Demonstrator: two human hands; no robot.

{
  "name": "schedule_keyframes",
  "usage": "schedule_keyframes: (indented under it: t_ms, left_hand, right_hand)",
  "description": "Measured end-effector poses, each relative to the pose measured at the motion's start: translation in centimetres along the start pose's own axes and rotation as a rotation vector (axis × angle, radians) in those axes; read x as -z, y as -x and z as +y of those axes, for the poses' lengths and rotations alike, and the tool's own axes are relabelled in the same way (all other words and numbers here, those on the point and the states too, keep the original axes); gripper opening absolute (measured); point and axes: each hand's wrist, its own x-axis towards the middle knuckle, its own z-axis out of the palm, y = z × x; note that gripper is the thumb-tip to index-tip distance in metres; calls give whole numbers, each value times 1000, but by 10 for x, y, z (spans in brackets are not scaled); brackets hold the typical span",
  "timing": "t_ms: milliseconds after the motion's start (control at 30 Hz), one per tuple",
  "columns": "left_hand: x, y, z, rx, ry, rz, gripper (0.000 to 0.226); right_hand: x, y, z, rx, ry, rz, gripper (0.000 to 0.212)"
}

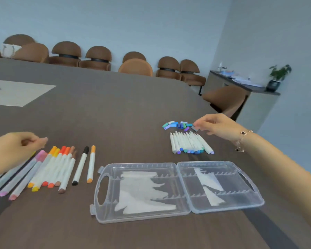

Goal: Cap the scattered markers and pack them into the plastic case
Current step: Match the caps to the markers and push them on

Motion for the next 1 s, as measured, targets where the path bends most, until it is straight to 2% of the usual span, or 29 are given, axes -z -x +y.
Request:
schedule_keyframes:
  t_ms: [100,200,300,400,600,767,1000]
  left_hand:
    - [6,37,91,-69,92,8,33]
    - [2,69,183,-130,81,-135,28]
    - [-18,77,235,-167,117,-320,26]
    - [-45,78,277,-215,147,-410,27]
    - [-101,73,333,-209,166,-507,28]
    - [-133,58,357,-196,80,-522,28]
    - [-159,32,375,-203,69,-573,23]
  right_hand:
    - [36,19,38,-48,-6,24,15]
    - [48,25,75,-94,21,88,14]
    - [46,21,107,-136,31,83,14]
    - [39,8,131,-191,44,22,15]
    - [23,-37,146,-193,59,-50,15]
    - [-8,-84,134,-142,274,-124,27]
    - [-9,-123,141,-217,378,-232,32]
